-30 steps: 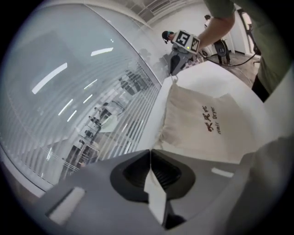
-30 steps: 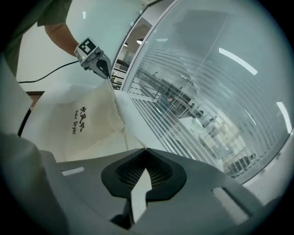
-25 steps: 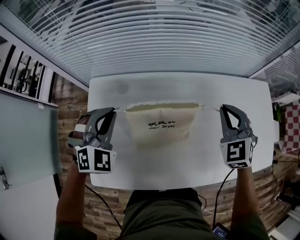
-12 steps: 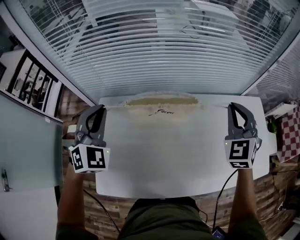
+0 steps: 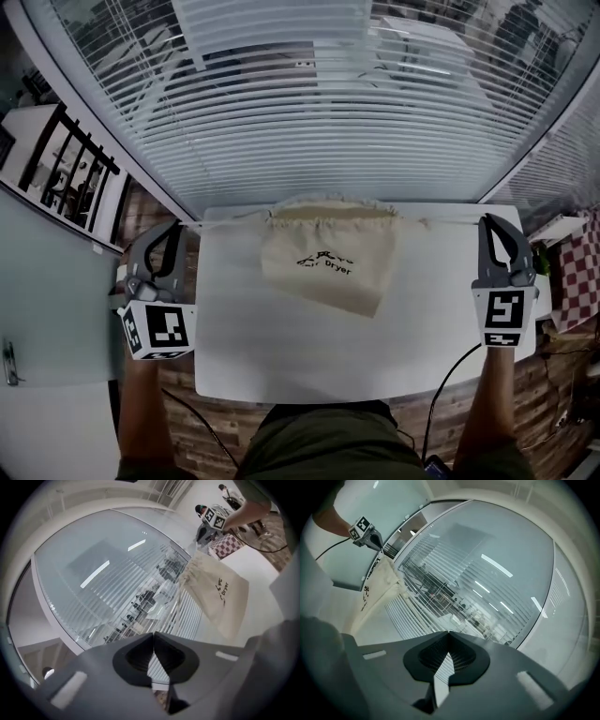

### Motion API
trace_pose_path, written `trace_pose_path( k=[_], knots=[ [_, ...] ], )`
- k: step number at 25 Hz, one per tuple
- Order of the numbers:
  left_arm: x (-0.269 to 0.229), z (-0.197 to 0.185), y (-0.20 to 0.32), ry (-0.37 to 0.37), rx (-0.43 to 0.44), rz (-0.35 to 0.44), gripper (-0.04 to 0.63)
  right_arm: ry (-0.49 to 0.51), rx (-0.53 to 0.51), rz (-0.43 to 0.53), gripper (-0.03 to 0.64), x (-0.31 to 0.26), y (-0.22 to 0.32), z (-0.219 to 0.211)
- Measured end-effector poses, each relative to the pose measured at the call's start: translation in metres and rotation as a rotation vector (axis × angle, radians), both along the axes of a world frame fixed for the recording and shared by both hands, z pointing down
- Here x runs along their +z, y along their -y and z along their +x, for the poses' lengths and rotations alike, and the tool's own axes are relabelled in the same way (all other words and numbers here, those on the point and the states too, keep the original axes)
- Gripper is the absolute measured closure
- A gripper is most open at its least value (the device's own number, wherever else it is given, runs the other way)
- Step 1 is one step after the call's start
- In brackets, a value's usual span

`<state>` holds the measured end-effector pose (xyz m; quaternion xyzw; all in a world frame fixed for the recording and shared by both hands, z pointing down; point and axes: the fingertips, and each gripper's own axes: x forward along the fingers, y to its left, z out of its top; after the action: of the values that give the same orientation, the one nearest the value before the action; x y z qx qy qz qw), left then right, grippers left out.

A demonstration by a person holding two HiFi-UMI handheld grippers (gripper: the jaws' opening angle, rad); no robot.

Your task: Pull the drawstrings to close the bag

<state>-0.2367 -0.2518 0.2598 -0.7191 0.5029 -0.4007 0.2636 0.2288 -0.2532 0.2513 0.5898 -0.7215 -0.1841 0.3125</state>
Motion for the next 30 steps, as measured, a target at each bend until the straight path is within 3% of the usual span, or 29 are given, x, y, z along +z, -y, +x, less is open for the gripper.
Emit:
trace_pose_path(
  k=[7,13,24,30],
  knots=[
    [-0.014,-0.021,-0.007,-0.166,-0.075,0.006,0.584,0.031,0.02,0.032,0.606,-0.005,-0.011,0.024],
    [-0.028,-0.04,-0.004,-0.228,-0.136,0.022,0.584,0.08,0.019,0.039,0.606,-0.015,-0.012,0.028],
    [-0.045,-0.068,-0.006,-0.411,-0.157,0.047,0.584,0.168,0.038,0.07,0.606,-0.032,-0.019,0.047],
    [-0.052,-0.079,-0.012,-0.458,-0.17,0.063,0.584,0.215,0.056,0.084,0.606,-0.039,-0.019,0.062]
  ],
)
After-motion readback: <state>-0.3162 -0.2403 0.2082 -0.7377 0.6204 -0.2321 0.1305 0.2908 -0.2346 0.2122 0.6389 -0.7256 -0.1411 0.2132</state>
